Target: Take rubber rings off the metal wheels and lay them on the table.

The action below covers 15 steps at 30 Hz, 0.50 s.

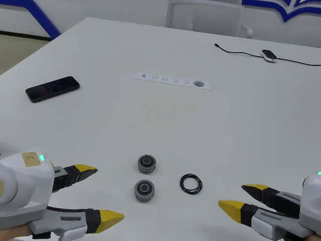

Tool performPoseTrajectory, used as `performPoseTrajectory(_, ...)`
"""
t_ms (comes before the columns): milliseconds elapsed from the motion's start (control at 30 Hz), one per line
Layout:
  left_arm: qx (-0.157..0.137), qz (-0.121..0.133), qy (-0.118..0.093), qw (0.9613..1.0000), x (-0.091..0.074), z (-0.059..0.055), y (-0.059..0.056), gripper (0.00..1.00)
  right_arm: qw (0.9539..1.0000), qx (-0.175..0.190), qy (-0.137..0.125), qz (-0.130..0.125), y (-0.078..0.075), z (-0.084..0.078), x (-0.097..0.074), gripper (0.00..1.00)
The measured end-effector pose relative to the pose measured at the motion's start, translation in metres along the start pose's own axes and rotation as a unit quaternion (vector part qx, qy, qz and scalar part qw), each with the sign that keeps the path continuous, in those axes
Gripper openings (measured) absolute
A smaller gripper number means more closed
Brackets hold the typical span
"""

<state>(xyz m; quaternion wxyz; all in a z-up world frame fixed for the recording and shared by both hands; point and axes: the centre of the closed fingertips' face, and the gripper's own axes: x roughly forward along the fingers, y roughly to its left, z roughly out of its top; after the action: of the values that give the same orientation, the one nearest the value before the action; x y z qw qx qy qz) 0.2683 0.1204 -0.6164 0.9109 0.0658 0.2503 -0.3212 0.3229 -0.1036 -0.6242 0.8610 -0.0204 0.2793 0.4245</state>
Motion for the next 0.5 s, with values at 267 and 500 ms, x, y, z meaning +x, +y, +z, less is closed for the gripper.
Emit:
performPoseTrajectory(267,-0.005,0.012,-0.011,0.9999,0.0012,0.0060,0.0034,0.74,0.9996,-0.025,0.011,0.004,0.0006,0.0032,0.0010,0.52)
performPoseTrajectory(500,-0.007,0.009,-0.011,0.9999,0.0010,0.0044,0.0038,0.74,0.9993,-0.033,0.013,0.010,0.0030,0.0080,0.0038,0.53)
